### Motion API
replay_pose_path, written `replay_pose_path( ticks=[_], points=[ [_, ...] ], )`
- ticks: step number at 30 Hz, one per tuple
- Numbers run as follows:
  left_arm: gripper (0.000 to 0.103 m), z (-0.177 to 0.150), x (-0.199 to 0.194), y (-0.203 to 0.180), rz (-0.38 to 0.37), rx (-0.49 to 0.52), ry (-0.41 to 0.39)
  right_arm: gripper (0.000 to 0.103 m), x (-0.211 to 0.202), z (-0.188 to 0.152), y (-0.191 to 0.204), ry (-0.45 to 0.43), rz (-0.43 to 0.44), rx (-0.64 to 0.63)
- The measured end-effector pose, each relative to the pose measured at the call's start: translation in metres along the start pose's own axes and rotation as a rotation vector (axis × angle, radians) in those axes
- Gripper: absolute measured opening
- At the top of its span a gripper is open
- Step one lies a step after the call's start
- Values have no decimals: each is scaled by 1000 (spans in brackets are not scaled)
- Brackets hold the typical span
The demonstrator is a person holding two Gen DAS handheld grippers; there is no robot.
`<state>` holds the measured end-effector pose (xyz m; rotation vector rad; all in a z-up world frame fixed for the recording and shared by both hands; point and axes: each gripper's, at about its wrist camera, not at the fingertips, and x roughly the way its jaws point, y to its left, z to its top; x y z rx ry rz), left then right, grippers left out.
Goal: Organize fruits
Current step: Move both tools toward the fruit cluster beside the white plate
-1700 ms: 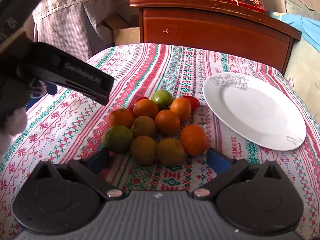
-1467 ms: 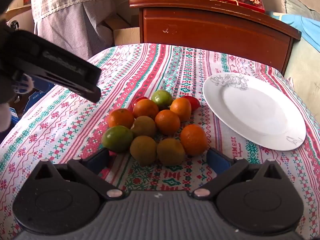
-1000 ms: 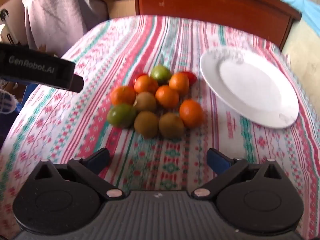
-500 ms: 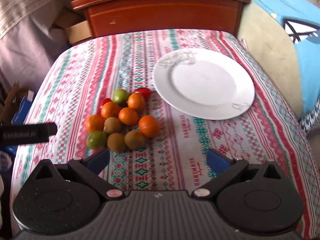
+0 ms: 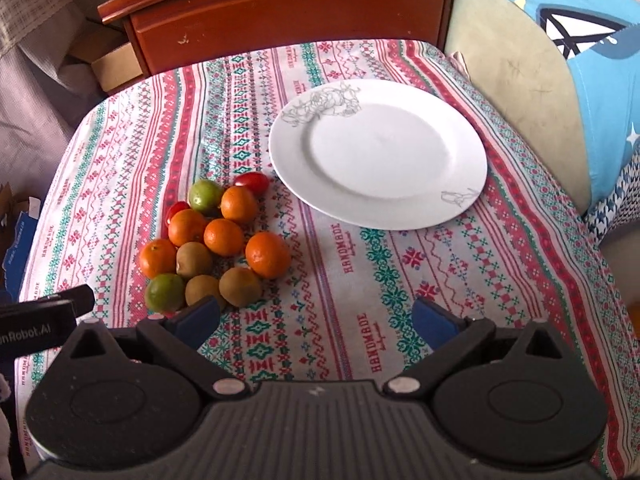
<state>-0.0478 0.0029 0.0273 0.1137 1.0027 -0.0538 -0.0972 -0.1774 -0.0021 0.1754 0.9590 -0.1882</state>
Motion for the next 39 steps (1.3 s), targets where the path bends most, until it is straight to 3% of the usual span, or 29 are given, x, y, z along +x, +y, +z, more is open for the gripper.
replay_pose_path(
  ticks=[24,39],
  points=[
    [102,-6,1,-13,-5,38,1,100,-2,-1,6,-13,-27,-44],
    [101,-9,-1,-13,-72,32,-30,93,-3,-6,-5,-33,20,-36]
  ],
)
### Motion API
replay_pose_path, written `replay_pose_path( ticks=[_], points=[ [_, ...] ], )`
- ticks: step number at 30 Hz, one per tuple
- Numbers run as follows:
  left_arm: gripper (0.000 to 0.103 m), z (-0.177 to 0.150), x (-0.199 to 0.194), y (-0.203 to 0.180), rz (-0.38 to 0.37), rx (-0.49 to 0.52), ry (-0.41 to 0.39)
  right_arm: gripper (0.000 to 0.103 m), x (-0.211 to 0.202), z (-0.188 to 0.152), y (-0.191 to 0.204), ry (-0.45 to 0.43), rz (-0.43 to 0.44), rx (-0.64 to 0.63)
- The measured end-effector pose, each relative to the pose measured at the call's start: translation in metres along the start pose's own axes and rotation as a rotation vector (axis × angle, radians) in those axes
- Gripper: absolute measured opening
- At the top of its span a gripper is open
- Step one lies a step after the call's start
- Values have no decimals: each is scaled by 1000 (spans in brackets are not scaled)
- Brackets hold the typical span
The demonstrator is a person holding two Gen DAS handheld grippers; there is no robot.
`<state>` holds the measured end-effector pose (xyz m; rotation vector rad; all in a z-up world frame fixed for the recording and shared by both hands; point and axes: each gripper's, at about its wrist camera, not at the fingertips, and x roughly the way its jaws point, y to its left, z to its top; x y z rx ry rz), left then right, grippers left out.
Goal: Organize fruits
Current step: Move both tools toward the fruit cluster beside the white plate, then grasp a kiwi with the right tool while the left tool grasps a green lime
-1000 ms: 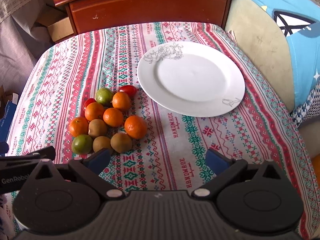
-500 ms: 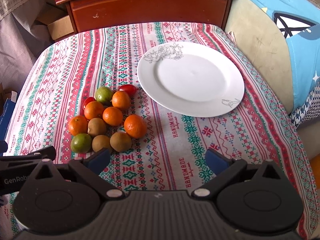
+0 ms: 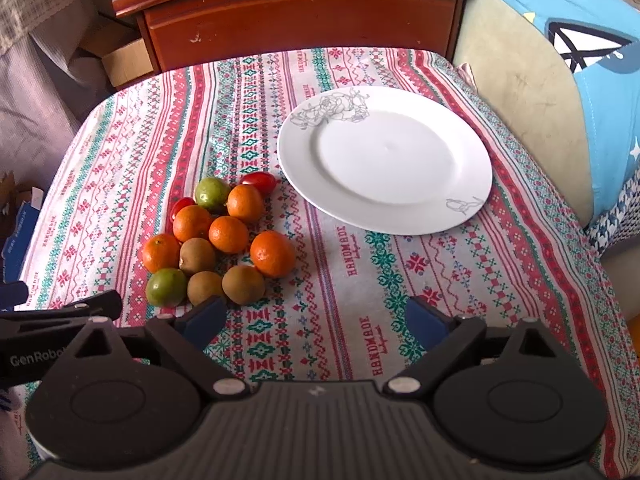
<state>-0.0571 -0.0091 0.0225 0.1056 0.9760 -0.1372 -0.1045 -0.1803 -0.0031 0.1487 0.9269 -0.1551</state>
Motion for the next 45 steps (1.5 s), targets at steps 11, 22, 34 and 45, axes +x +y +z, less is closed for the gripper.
replay_pose_path(
  ticks=[11,22,34,45],
  points=[
    [100,-10,3,7,-31,17,-34,73,-5,-23,-24,-71,140,-38],
    [82,-16,4,13,-77,17,-68,37,4,-27,-18,-129,262,-54],
    [76,-18,12,5,-139,30,-82,34,19,-21,-3,-154,312,-54],
    [75,-21,15,-3,-205,64,-95,26,22,-18,-8,-157,355,-3]
  ],
)
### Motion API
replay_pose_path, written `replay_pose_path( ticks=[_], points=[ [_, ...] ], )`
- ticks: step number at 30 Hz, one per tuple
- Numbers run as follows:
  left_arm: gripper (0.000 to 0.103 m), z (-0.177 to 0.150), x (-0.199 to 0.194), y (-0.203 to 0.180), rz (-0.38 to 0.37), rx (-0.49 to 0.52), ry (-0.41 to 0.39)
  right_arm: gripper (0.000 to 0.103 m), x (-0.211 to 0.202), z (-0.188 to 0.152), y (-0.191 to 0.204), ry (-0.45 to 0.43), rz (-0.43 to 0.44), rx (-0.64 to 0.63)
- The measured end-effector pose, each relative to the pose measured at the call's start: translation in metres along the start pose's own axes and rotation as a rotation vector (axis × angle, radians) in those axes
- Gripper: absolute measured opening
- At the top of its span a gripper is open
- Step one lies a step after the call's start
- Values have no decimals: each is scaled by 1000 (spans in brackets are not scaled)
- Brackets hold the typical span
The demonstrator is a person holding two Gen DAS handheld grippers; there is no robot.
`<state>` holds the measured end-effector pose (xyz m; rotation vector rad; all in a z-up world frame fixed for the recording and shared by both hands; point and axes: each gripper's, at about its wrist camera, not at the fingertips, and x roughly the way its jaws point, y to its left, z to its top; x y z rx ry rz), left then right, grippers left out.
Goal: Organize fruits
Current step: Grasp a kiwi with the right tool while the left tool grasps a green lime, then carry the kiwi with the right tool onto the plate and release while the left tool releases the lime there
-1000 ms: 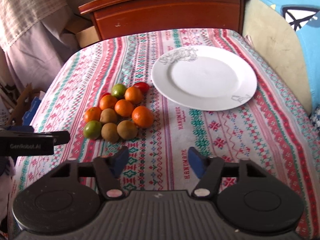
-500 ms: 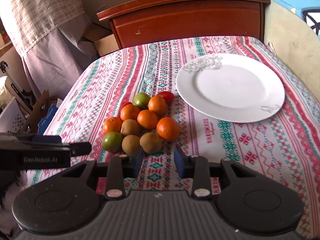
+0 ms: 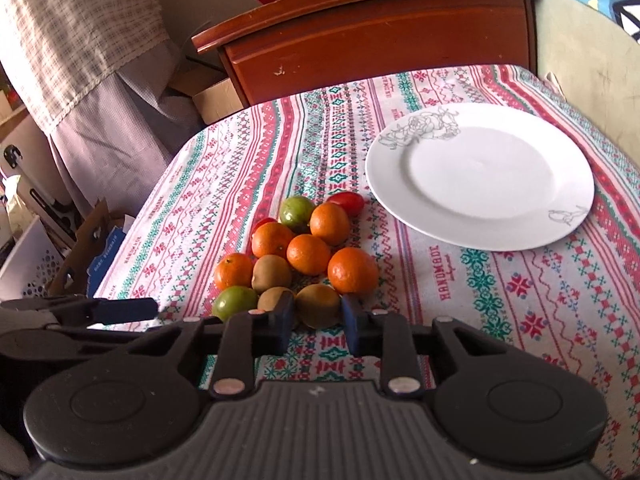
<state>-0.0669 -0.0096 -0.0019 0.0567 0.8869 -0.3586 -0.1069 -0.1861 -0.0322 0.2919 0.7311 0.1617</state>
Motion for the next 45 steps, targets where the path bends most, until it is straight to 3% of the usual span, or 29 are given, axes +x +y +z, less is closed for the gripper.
replay_pose_path(
  ticks=[4,8,12,28,33,40,45],
  points=[
    [75,0,-1,-3,-42,7,-19,25,-10,2,2,3,-8,-24],
    [66,0,1,-9,-58,34,-32,26,-19,0,-1,-1,-37,-44],
    [50,-1,7,-15,-82,60,-43,26,-15,-2,-7,26,-68,-22],
    [42,-5,20,-35,-86,172,-84,30,-11,-3,-12,46,-51,33],
    [28,-5,19,-36,-83,172,-90,30,-10,-3,-12,48,-49,33],
    [28,-4,11,-37,-87,169,-105,28,-13,-3,-9,43,-45,6],
    [28,5,-3,-37,-108,143,-142,28,-27,4,-5,-19,-40,-17]
  ],
)
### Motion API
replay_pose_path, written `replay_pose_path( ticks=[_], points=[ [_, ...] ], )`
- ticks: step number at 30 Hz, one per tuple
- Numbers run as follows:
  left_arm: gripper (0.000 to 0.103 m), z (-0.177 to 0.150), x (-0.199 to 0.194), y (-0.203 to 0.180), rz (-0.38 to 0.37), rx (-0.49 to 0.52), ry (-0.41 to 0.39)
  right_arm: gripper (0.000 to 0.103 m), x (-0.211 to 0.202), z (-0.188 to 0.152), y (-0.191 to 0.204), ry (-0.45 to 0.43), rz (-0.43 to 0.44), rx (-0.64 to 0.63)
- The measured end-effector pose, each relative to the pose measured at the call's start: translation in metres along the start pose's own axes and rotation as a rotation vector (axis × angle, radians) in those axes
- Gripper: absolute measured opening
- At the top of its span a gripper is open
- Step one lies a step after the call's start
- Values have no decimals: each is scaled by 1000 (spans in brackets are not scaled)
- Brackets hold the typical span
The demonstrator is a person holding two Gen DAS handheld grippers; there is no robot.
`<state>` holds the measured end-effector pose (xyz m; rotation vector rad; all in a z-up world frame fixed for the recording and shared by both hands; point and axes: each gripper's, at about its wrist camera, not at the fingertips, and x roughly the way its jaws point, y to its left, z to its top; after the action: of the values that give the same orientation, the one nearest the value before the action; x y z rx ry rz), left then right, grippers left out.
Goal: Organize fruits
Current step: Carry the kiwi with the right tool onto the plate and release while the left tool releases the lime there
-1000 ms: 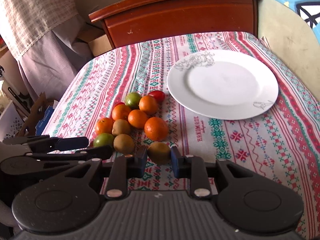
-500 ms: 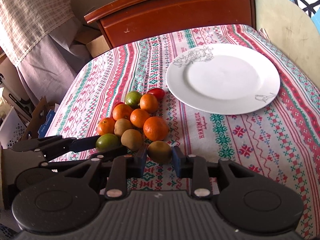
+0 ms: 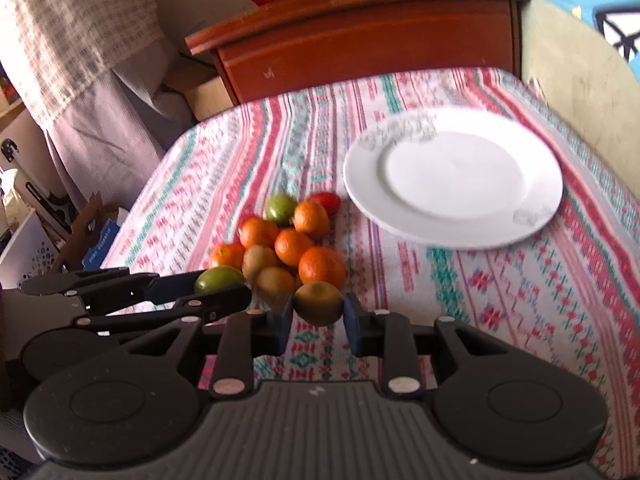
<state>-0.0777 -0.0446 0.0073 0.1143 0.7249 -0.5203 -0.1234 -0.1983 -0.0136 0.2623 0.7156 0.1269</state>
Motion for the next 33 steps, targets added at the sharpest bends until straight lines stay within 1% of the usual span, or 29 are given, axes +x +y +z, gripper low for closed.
replay_pose_path(
  ticks=[4,7,12,15,19,22,33],
  points=[
    [28,14,-5,-6,-20,6,-48,28,-11,12,-8,-61,-22,30],
    [28,25,5,-9,-37,-18,-59,28,-15,20,-13,-98,-56,34],
    [28,41,22,-14,-55,-37,-68,28,-15,26,-27,-123,-120,83],
    [28,49,30,-20,-70,-25,-76,28,-14,27,-38,-125,-142,120],
    [28,53,45,-24,-104,-18,-67,28,-10,29,-49,-130,-166,164],
    [28,55,57,-24,-133,-44,-47,28,-7,30,-52,-130,-177,177],
    [28,59,89,-25,-163,-72,-1,28,9,30,-65,-107,-183,246]
  ],
)
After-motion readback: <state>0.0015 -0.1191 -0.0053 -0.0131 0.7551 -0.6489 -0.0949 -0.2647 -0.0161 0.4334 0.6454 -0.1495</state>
